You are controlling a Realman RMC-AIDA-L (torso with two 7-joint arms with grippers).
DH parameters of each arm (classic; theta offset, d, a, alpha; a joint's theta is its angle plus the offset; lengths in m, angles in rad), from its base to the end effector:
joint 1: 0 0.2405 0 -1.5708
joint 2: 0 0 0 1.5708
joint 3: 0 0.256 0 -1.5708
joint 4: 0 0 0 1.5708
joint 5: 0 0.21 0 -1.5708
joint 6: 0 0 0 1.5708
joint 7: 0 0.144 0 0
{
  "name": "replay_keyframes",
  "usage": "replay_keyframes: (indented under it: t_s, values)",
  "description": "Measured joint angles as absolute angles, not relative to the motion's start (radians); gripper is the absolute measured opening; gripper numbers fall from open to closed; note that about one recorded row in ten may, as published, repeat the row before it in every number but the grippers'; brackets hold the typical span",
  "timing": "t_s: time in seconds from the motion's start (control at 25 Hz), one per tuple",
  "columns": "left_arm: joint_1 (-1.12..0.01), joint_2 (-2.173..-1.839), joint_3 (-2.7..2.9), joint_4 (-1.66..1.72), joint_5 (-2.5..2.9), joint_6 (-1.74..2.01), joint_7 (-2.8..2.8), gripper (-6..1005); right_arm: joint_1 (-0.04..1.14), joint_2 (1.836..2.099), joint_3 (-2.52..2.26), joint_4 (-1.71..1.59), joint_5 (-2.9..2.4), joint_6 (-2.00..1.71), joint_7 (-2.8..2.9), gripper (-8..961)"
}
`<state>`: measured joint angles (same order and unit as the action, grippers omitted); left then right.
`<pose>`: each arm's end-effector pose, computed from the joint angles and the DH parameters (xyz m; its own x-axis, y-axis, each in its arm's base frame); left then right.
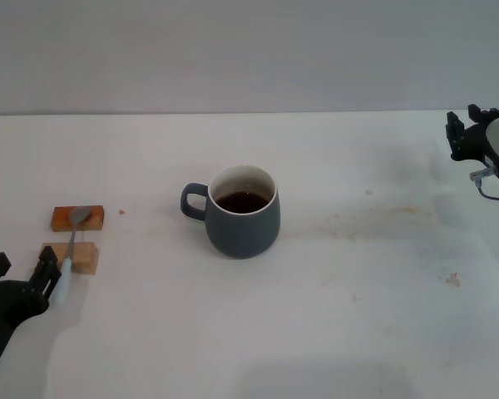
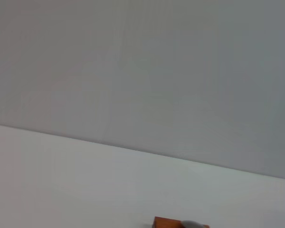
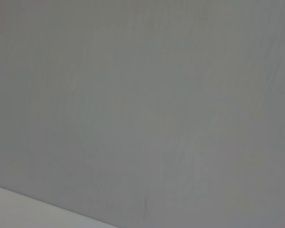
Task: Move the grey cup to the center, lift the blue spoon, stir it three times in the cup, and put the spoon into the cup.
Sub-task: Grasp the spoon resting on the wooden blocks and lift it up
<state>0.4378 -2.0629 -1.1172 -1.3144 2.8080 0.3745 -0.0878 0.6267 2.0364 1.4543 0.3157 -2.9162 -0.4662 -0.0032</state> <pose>-0.3122 0.2050 -0.0187 0.5342 0.3004 0.7902 0.8258 0.0148 -0.5638 0.3052 0.4255 -0.0145 0.8778 -0.2372 -0.4162 -0.4657 -0.2194 -0.8573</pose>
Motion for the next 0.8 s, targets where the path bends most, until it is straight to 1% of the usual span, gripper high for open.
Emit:
replay_keyframes:
  t_s: [0.2, 0.68, 0.72, 0.8]
  values:
    - [0.441, -2.067, -1.080, -1.259, 2.767, 0.454, -0.080, 582, 0.625, 2.032, 1.454, 0.319, -2.916, -0.466, -0.003, 293]
    - [0.389, -2.070, -1.040, -1.138, 2.697, 0.551, -0.076, 578, 0.624, 2.030, 1.454, 0.322, -2.916, -0.466, -0.003, 293]
    - [0.350, -2.068, -1.011, -1.082, 2.649, 0.593, -0.075, 578, 0.624, 2.030, 1.454, 0.323, -2.916, -0.466, -0.003, 293]
    - [0.335, -2.067, -1.000, -1.064, 2.632, 0.605, -0.068, 577, 0.624, 2.029, 1.454, 0.323, -2.916, -0.466, -0.003, 293]
